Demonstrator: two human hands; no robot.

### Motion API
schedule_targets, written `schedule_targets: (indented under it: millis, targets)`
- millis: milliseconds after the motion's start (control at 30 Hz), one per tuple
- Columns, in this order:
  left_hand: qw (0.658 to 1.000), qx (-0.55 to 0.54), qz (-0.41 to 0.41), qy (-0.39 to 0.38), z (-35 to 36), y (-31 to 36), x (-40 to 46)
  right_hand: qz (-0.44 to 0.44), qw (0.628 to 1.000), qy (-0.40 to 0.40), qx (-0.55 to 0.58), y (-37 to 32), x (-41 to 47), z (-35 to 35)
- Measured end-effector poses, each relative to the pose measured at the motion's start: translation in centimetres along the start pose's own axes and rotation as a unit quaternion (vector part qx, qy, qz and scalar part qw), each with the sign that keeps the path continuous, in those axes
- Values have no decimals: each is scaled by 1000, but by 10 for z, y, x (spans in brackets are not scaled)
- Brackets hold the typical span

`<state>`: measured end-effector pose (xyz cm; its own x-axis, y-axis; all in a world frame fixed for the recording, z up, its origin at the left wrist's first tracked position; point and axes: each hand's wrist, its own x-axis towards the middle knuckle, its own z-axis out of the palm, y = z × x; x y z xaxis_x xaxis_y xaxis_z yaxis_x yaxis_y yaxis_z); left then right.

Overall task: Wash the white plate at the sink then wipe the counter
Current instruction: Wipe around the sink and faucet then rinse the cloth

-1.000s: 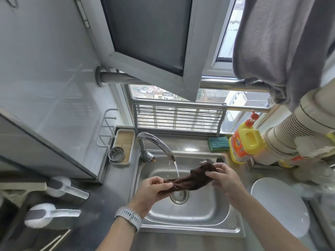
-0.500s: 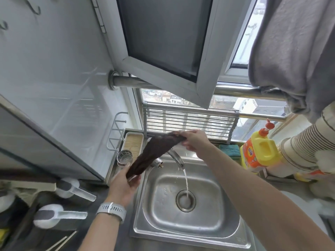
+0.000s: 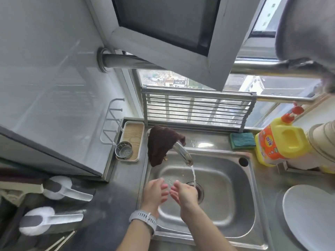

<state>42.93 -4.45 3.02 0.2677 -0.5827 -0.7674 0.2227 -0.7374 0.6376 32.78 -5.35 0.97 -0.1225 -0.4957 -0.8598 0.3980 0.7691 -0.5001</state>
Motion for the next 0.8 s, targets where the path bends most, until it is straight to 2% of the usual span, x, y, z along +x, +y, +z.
schedule_targets:
  millis: [133, 300, 400, 600, 800]
  targets:
    - [971, 181, 116, 104, 9, 6, 25, -33, 999, -10, 21, -11, 41, 62]
    - [906, 353, 214, 98, 9, 18, 53, -76, 996, 25, -47, -15, 80, 84]
    - [905, 367, 198, 89, 10, 18, 62, -83, 993, 47, -65, -13, 86, 83]
    - [900, 379, 196, 91, 10, 19, 64, -55, 997, 55, -9, -15, 87, 85]
    - [897, 386, 199, 85, 8, 17, 65, -81, 995, 58, 4, -12, 89, 86]
